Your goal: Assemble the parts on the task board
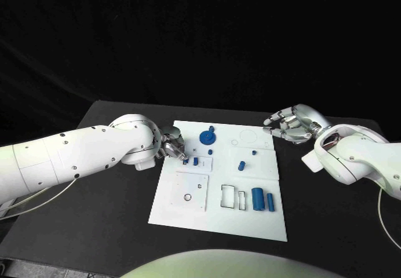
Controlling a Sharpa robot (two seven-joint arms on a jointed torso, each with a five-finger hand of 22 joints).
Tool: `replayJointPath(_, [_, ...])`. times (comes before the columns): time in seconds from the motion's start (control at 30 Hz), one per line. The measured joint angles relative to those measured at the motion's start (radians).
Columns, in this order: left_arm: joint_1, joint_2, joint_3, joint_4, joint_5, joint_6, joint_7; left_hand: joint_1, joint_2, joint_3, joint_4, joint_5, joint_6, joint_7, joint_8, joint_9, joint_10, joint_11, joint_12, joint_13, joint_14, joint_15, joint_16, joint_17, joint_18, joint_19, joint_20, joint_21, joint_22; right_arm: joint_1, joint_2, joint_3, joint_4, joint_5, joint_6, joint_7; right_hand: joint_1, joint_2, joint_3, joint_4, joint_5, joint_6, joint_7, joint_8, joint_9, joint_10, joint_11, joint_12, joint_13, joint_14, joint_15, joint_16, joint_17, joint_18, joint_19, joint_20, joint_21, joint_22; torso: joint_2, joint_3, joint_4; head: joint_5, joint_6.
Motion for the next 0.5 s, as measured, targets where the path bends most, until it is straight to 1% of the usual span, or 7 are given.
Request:
replayJointPath(0.07, [-0.001, 0.001, 0.000, 0.000, -0.006, 0.002, -0.002, -0.001, -0.001, 0.000, 0.000, 0.002, 0.000, 0.000, 0.004, 0.000, 0.003, -0.003, 0.000, 0.001, 0.000, 0.000, 0.000, 0.000, 0.000, 0.000, 0.000, 0.000, 0.000, 0.000, 0.000, 0.000, 0.000, 0.000, 0.000, 0.000, 0.000, 0.000, 0.000, 0.000, 0.000, 0.000, 0.000, 0.000, 0.000, 0.000, 0.000, 0.000, 0.000, 0.000, 0.000, 0.000, 0.000, 0.000, 0.000, 0.000, 0.000, 0.000, 0.000, 0.0000, 0.0003, 0.000, -0.001])
replayJointPath(0.3, [-0.001, 0.002, 0.000, -0.001, -0.021, 0.007, -0.009, -0.003, -0.003, 0.000, 0.000, 0.007, 0.000, 0.000, 0.005, 0.000, 0.003, -0.003, 0.000, 0.001, 0.000, 0.000, 0.000, 0.000, 0.000, 0.000, 0.000, 0.003, 0.000, 0.000, 0.000, 0.000, 0.000, 0.000, 0.001, 0.000, 0.000, 0.000, 0.000, 0.000, 0.000, 0.000, 0.000, 0.000, 0.000, 0.000, 0.000, 0.000, 0.000, 0.000, 0.000, 0.000, 0.000, 0.000, 0.000, 0.000, 0.000, 0.000, -0.001, 0.0000, -0.0001, 0.002, -0.004])
replayJointPath(0.5, [-0.001, 0.002, 0.000, -0.005, -0.032, 0.009, -0.013, -0.003, -0.003, 0.000, 0.000, 0.007, 0.000, 0.000, 0.005, 0.000, 0.003, -0.003, 0.000, 0.001, 0.000, 0.000, 0.000, 0.001, 0.000, 0.000, 0.000, 0.003, 0.000, -0.001, 0.000, 0.000, 0.000, 0.000, 0.002, 0.000, 0.000, 0.000, 0.000, 0.000, 0.000, 0.000, 0.000, 0.000, 0.000, 0.000, 0.000, 0.000, 0.000, 0.000, 0.000, 0.000, 0.000, 0.000, 0.000, 0.000, 0.000, 0.000, -0.001, 0.0001, -0.0001, 0.002, -0.005])
